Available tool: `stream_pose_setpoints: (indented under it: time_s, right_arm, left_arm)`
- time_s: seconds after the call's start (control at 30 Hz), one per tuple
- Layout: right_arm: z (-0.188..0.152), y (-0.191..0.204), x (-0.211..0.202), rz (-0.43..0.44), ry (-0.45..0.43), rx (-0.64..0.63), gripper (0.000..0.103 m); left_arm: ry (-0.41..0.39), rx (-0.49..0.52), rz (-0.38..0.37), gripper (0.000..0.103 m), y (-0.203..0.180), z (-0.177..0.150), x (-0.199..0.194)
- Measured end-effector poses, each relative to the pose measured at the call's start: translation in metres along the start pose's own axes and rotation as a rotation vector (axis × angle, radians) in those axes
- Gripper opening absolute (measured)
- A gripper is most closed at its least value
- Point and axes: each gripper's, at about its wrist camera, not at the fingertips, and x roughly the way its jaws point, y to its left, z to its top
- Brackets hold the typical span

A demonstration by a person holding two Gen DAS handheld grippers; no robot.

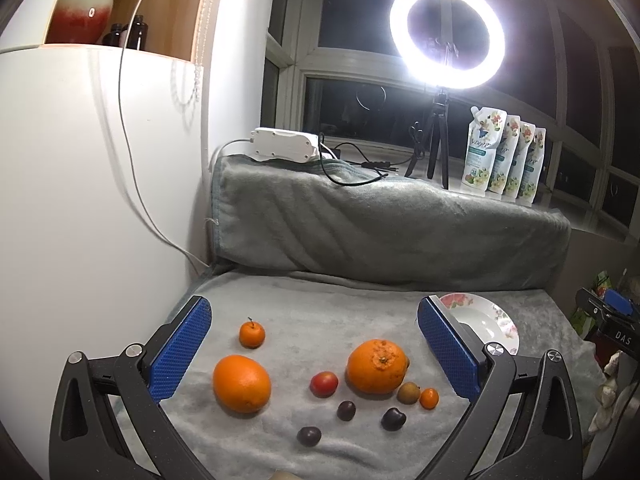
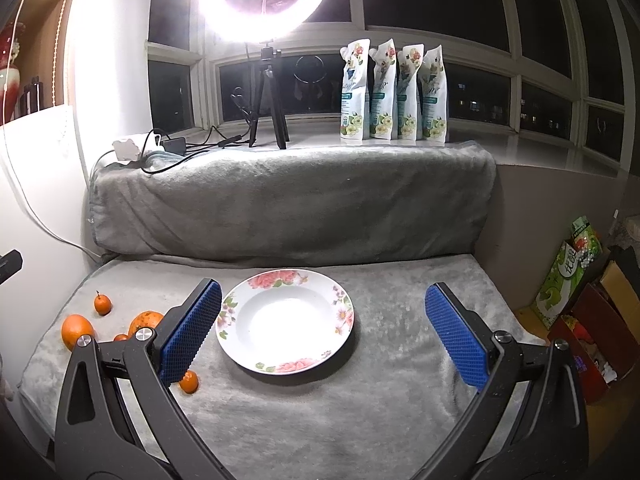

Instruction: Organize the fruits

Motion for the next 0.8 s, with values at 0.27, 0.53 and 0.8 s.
stream_pose_setpoints:
  time_s: [0.27, 0.53, 0.8]
  right_arm:
    - [-0.0021, 0.004, 0.0011, 0.003, 0.005, -0.004, 0.103]
    - [-0.0012, 0.0049, 0.0019, 0.008, 0.013, -0.003, 0.103]
    - [-0.0011, 0.0044, 0.0023, 0.009, 0.013, -0.002, 0.103]
  left_arm:
    - [0.003, -0.002, 0.001, 0.102, -0.0012, 0.0017, 0.0011]
    - [0.002, -0.002, 0.0, 0.102, -0.0006, 0.0012, 0.0002]
    - [0.004, 0.0, -0.004, 0.102, -0.0014, 0.0018, 0.0041]
